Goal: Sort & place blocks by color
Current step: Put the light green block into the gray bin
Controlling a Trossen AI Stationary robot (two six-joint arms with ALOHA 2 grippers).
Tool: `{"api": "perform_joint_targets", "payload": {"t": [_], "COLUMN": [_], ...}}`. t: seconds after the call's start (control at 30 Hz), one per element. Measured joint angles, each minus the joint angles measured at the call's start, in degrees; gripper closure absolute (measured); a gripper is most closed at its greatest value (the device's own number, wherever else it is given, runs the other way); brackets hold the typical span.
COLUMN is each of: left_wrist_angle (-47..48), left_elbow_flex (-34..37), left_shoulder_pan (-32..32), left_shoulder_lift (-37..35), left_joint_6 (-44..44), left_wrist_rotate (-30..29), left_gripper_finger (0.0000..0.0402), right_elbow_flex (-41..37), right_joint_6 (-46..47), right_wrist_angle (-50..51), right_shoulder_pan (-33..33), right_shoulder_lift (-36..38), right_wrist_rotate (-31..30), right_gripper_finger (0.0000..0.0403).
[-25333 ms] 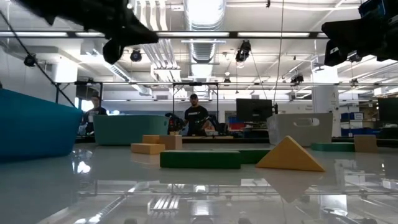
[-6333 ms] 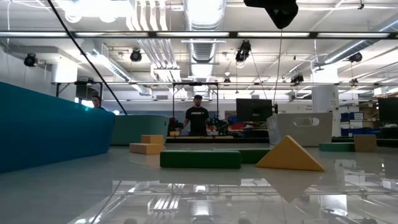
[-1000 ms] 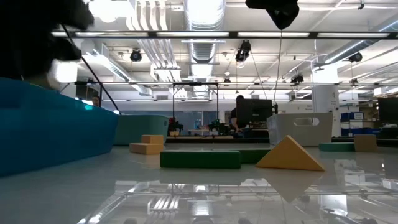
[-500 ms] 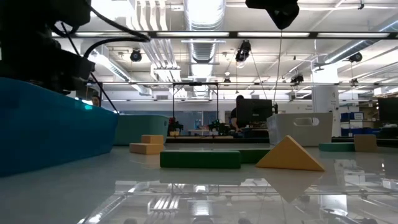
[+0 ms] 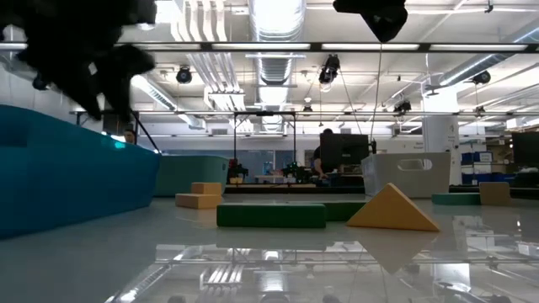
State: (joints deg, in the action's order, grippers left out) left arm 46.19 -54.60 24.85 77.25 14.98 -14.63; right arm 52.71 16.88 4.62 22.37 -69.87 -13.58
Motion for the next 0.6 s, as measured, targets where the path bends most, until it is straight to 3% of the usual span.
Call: {"api": "perform_joint_targets", "payload": {"t": [0.17,0.33,0.6], "left_wrist_angle": [-19.6,-36.4,-45.6], "left_elbow_flex": [1.0,4.1,10.7], "left_shoulder_pan": [0.3,0.3,0.2], "left_shoulder_lift": [-5.3,-10.5,-18.9], "left_joint_6": [-19.1,-31.3,-40.8], "left_wrist_rotate": [-0.9,0.5,0.6], "left_gripper_finger": [0.0213,0.0213,0.0213], "right_elbow_flex": [0.0,-2.0,-10.2], "right_joint_6": [2.6,4.2,-0.8], "right_wrist_angle": [1.6,1.9,-10.3], "right_shoulder_pan": [0.0,0.0,-0.2], "right_shoulder_lift": [0.0,0.0,0.0], "right_wrist_rotate": [-0.1,-0.4,-4.6], "right_gripper_finger": [0.0284,0.0284,0.0284]}}
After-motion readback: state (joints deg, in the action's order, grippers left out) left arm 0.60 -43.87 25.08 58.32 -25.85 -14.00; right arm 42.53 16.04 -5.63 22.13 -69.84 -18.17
